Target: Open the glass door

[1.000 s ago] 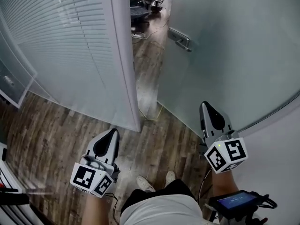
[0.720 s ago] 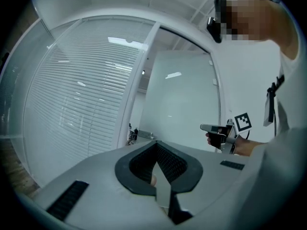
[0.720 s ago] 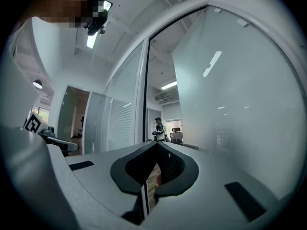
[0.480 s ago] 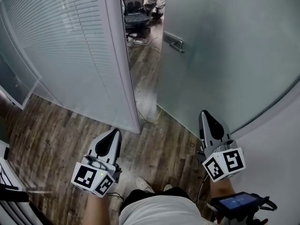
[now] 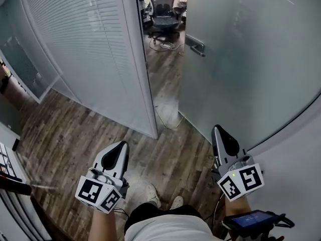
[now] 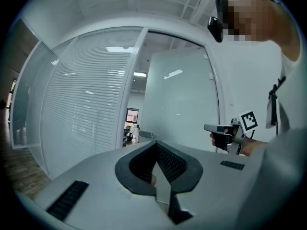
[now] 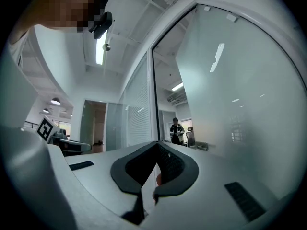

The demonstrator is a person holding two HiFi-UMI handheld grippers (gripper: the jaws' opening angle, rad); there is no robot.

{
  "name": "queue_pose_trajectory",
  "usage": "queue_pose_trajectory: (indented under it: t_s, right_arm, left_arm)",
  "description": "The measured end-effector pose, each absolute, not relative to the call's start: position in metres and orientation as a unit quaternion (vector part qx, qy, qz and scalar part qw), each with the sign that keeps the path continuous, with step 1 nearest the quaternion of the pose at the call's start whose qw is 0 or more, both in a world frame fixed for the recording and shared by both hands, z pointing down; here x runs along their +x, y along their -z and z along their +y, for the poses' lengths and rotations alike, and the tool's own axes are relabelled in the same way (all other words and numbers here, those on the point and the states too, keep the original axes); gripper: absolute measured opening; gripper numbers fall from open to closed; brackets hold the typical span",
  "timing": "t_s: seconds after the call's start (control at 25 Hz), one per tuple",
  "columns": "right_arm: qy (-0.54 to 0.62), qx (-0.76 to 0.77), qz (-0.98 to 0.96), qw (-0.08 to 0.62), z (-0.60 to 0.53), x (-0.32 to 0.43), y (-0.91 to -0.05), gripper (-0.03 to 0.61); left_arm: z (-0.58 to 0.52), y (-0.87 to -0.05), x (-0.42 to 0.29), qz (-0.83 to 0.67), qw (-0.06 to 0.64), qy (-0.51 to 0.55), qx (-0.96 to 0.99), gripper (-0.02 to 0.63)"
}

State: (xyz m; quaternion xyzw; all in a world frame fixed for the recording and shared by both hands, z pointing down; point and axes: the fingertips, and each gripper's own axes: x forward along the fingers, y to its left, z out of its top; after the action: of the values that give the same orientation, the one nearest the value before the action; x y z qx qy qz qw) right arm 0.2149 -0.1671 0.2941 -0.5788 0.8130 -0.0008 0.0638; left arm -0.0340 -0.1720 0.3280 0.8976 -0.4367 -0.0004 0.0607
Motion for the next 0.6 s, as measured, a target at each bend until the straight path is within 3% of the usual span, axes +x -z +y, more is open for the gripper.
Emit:
queue_pose_trajectory:
  t_s: [0.6]
  right_arm:
    - [-0.006, -0.579, 0.815, 0.02, -0.136, 0.155, -0.311, 0.001]
  left_arm:
    - [-0.138, -0.335, -0.085, -0.431, 0.044, 0.02, 0.901, -0.006]
